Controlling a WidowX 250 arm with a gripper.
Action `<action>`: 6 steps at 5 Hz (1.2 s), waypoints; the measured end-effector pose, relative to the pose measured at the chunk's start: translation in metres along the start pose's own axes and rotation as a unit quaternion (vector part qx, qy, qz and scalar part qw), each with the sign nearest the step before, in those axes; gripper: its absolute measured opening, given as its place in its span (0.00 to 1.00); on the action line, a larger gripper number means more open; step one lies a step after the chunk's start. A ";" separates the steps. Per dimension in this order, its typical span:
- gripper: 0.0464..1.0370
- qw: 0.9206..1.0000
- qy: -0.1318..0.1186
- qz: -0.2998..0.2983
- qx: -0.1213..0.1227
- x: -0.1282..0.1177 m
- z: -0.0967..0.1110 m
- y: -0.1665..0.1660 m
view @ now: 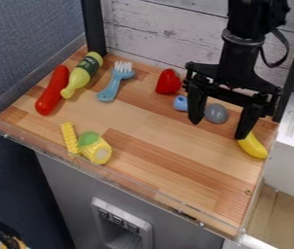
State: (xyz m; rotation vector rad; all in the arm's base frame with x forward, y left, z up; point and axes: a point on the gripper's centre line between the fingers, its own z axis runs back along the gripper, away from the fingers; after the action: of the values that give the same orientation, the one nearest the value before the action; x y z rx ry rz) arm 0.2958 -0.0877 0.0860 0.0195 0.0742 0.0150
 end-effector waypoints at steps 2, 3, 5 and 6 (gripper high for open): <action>0.96 0.986 0.009 0.164 -0.010 0.025 -0.002 0.067; 0.96 0.964 0.016 0.264 -0.016 0.028 -0.006 0.110; 0.96 0.917 0.020 0.397 -0.027 0.044 -0.010 0.196; 0.96 0.924 0.026 0.379 -0.029 0.060 -0.020 0.228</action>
State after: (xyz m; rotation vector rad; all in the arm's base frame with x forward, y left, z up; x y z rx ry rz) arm 0.3507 0.1411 0.0665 -0.0126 0.1151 0.7961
